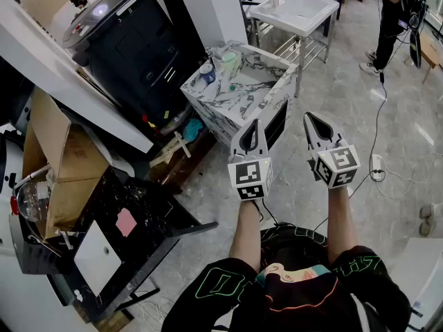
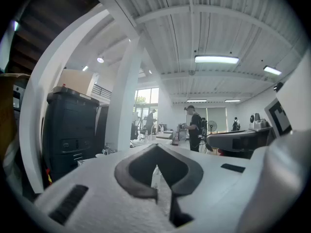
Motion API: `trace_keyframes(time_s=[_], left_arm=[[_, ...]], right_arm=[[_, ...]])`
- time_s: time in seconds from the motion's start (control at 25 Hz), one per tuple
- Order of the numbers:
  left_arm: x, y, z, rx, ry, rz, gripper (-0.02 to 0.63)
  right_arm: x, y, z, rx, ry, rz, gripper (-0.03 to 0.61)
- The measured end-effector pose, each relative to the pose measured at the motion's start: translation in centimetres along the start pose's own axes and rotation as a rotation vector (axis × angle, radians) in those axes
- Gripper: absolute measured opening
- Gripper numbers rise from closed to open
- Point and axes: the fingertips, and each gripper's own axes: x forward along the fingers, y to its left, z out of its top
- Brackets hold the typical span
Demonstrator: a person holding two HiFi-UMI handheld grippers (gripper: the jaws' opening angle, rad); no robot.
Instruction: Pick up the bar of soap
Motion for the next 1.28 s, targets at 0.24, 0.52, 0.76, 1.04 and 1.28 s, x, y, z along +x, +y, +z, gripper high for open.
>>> trace_keyframes(time_s=[0.24, 0.52, 0.76, 1.04, 1.28], left_arm=[[0.3, -0.3, 0.8, -0.035, -0.036, -0.02, 0.008], [-0.2, 0.9, 0.1, -0.022, -0.026, 0.018, 0.008], [-0.9, 2.5, -1.2, -0.055, -0.008, 0.042, 0.008], [-1.6, 3.4, -0.9, -0.08, -0.026, 0.048, 0.008], [-1.9, 4.7, -0.5, -0.096, -0.038, 0.065, 0.008]], right_arm=[[0.0, -0.3, 0.5, -0.002, -0.008, -0.009, 0.002], [-0.1, -0.2, 0.1, 0.01, 0.007, -0.049, 0.005], [0.0, 0.9, -0.8, -0.007, 0.037, -0.054, 0.005], [0.3, 2.0, 0.0, -0.037, 0.038, -0.048, 0.005], [1.1, 2.9, 0.5, -0.064, 0.044, -0.032, 0.005]])
